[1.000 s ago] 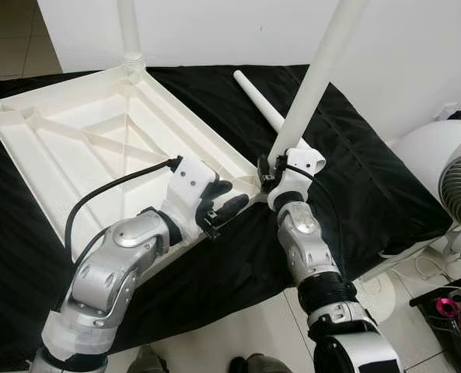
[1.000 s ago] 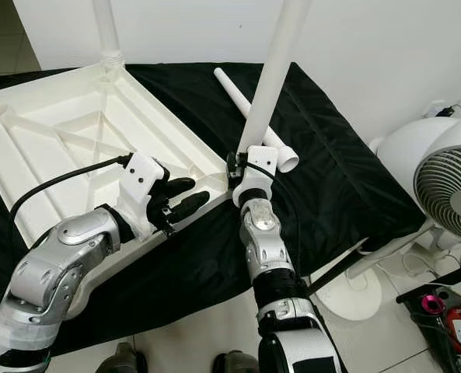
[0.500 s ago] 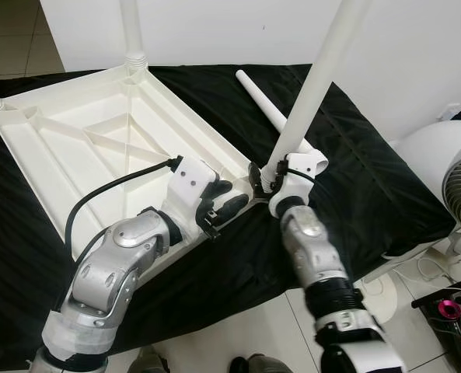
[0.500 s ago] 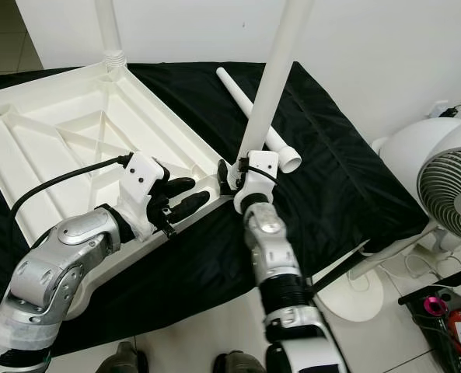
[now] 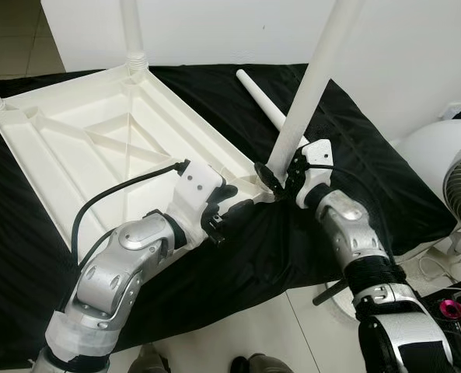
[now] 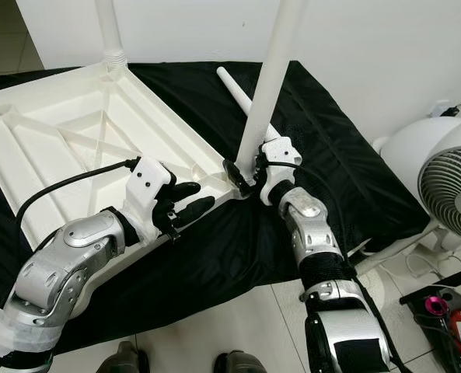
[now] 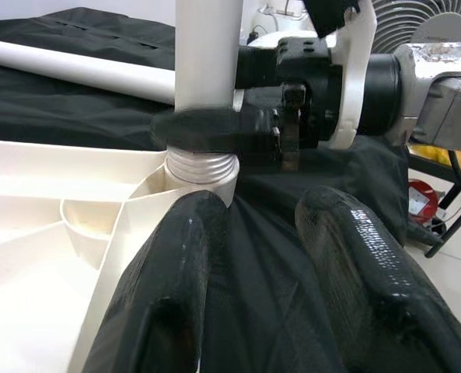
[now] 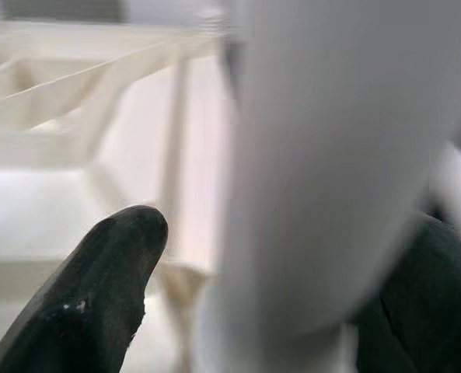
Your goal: Building children table
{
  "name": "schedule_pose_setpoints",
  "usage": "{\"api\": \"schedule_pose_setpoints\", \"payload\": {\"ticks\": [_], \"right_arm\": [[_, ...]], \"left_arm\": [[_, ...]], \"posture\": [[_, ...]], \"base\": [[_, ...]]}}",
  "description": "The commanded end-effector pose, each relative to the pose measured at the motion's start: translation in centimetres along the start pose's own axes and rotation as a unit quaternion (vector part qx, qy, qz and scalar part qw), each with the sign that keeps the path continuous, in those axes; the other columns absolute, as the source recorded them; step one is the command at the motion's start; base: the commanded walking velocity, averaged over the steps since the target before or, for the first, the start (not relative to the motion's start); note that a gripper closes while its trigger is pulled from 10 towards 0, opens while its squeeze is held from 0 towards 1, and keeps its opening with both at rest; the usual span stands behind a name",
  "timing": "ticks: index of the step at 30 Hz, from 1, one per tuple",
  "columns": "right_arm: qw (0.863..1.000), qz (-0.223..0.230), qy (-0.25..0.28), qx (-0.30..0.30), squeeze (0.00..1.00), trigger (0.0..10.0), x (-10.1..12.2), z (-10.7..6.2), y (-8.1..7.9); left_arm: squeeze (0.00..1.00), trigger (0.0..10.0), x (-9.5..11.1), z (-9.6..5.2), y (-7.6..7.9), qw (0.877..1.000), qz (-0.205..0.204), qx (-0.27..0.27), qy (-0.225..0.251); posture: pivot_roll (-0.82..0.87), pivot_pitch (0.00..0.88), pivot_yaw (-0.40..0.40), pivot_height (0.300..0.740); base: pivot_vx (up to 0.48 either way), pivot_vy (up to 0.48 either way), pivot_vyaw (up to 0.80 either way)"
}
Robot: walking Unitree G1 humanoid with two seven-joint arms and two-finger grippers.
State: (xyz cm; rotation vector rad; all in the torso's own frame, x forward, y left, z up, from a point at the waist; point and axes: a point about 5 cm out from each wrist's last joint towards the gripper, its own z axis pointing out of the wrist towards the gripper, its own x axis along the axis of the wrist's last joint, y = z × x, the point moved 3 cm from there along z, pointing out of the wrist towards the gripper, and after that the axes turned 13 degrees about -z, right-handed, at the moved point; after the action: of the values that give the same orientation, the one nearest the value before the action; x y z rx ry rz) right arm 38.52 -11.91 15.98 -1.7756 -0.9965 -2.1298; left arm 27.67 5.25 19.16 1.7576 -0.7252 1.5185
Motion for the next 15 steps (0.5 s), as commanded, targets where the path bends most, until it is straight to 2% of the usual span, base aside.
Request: {"api": "schedule_pose_setpoints", "payload": {"ticks": [1, 6, 7, 10, 11, 15], "right_arm": [[0.999, -0.015, -0.002, 0.051, 0.00, 10.0, -0.1, 0.2, -0.3], [0.997, -0.021, -0.012, 0.068, 0.00, 10.0, -0.2, 0.6, -0.1], [0.997, -0.028, -0.020, 0.076, 0.00, 3.6, -0.4, 0.7, 0.0], [0.996, -0.034, -0.028, 0.080, 0.00, 3.6, -0.6, 0.6, 0.1], [0.995, -0.034, -0.038, 0.084, 0.00, 0.0, -1.0, 0.5, 0.2], [0.994, -0.027, -0.052, 0.089, 0.00, 0.0, -1.7, 0.1, 0.4]], "left_arm": [[0.00, 10.0, 0.2, 0.3, -0.1, 1.000, 0.012, 0.009, 0.001], [0.00, 10.0, 0.1, 0.4, 0.1, 1.000, 0.016, 0.004, -0.003], [0.00, 10.0, -0.2, 0.3, 0.2, 1.000, 0.017, -0.001, -0.008], [0.00, 10.0, -0.5, 0.3, 0.3, 1.000, 0.016, -0.004, -0.014], [0.00, 10.0, -0.8, 0.3, 0.3, 1.000, 0.014, -0.005, -0.018], [0.00, 10.0, -1.6, 0.3, 0.2, 0.999, 0.016, 0.000, -0.030]], "posture": [[-0.02, 0.064, -0.054, 0.740], [-0.01, 0.061, -0.054, 0.740], [-0.01, 0.060, -0.056, 0.740], [-0.01, 0.059, -0.057, 0.740], [-0.01, 0.059, -0.057, 0.740], [-0.01, 0.057, -0.057, 0.740]], "base": [[0.000, 0.000, 0.00], [0.000, 0.000, 0.00], [0.000, 0.000, 0.00], [0.000, 0.000, 0.00], [0.000, 0.000, 0.00], [0.000, 0.000, 0.00]]}}
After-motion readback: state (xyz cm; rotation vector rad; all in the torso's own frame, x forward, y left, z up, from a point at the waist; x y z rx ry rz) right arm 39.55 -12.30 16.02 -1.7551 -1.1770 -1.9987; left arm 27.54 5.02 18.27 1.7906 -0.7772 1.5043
